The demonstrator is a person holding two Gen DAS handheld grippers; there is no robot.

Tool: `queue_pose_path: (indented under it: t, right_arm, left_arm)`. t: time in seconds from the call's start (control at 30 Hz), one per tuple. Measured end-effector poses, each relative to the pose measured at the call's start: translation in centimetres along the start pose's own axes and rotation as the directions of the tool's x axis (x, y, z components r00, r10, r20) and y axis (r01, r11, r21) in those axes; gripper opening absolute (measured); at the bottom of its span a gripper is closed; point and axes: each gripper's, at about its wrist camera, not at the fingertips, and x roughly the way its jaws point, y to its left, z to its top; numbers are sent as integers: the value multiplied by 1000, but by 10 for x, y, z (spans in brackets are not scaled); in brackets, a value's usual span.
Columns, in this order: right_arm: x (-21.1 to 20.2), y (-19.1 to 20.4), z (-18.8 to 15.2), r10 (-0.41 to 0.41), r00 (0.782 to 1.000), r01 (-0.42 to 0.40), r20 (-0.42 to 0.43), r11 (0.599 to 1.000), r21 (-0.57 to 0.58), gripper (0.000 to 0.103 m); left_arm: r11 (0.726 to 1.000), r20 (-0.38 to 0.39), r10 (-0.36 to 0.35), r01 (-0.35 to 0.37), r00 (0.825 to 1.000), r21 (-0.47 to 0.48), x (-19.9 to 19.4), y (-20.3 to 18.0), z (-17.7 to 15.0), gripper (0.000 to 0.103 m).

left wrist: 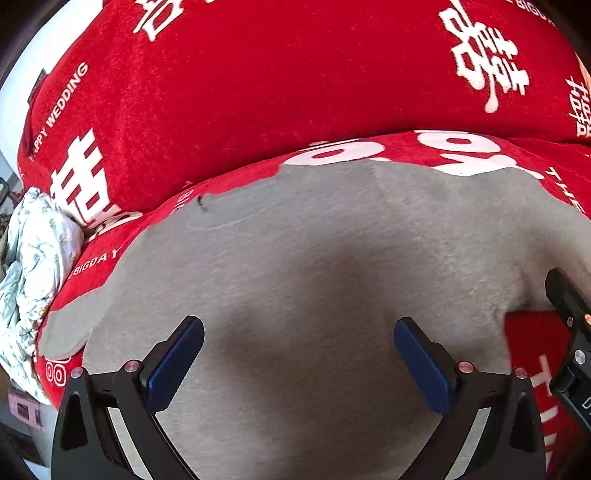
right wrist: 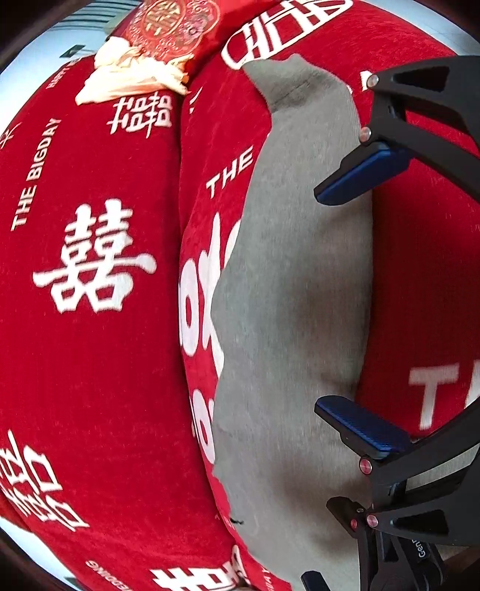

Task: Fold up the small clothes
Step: 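Move the right tool over the sweater toward the sleeve cuff, then close the right tool on the grey sleeve cuff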

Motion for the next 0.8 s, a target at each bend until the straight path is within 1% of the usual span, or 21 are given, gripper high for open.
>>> queue_pose_path:
  t: [0.33, 0.57, 0.7, 0.8]
  right_arm:
    - [2, -40, 4, -40, 999, 40, -1, 997, 67, 103]
    - [9, -82, 3, -90, 995, 94, -32, 985, 143, 103]
    - [11, -112, 3, -128, 991, 135, -50, 971, 199, 103]
    - [15, -139, 0, -166, 983, 181, -78, 947, 264, 103]
  left_arm:
    - [999, 9, -26, 26, 1000, 34, -3, -30, 12, 103]
    - [998, 7, -43, 42, 999, 49, -6, -47, 20, 103]
    - [997, 9, -53, 53, 999, 63, -9, -56, 23, 103]
    - [996, 10, -60, 59, 998, 72, -10, -61, 24, 103]
